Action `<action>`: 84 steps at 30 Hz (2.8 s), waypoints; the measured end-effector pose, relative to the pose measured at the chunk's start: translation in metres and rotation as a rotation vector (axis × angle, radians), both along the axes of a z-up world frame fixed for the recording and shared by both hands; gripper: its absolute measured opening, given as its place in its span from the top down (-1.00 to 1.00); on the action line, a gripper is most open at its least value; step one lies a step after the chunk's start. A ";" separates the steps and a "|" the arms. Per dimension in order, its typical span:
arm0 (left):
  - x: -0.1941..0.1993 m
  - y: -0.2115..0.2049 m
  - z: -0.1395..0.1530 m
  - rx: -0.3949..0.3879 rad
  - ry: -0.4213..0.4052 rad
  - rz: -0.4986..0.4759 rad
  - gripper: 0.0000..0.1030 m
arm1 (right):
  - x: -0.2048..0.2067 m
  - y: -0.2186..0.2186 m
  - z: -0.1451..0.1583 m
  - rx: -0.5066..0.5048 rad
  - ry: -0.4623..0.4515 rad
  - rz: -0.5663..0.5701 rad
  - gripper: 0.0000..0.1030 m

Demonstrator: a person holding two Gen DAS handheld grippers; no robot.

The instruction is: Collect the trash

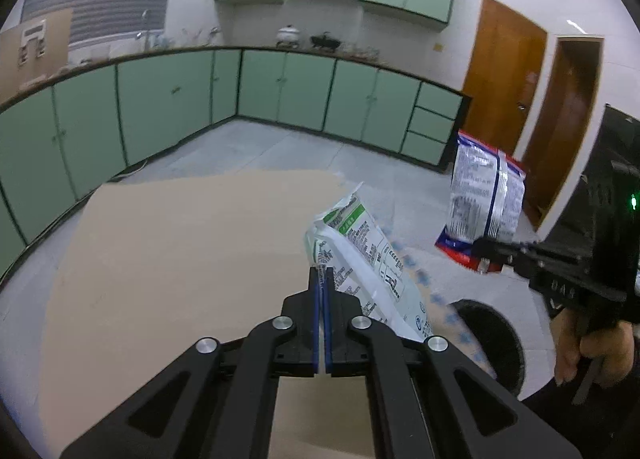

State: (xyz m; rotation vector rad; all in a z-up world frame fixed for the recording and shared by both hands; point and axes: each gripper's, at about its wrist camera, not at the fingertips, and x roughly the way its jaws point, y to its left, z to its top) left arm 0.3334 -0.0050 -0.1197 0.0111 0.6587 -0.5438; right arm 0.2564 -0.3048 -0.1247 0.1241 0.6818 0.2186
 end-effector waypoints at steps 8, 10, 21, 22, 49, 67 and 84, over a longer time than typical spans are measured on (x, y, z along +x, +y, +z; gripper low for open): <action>-0.016 -0.078 0.021 -0.001 -0.031 -0.099 0.98 | -0.057 -0.062 0.016 -0.019 -0.030 -0.106 0.97; -0.024 -0.101 0.023 0.000 -0.034 -0.136 0.98 | -0.070 -0.079 0.016 -0.024 -0.031 -0.136 0.97; -0.058 -0.214 0.000 0.019 -0.001 -0.304 0.98 | -0.127 -0.164 -0.004 -0.040 0.009 -0.301 0.97; -0.059 -0.219 -0.003 0.023 0.003 -0.312 0.98 | -0.131 -0.171 -0.009 -0.036 0.018 -0.318 0.97; -0.064 -0.391 -0.169 0.314 0.137 -0.408 0.85 | -0.124 -0.269 -0.194 0.106 0.461 -0.503 0.60; -0.075 -0.373 -0.157 0.282 0.161 -0.341 -0.48 | -0.139 -0.276 -0.170 0.067 0.383 -0.565 0.17; -0.171 -0.187 0.046 0.225 -0.180 0.124 -0.88 | -0.205 -0.144 0.039 -0.208 -0.008 -0.635 -0.90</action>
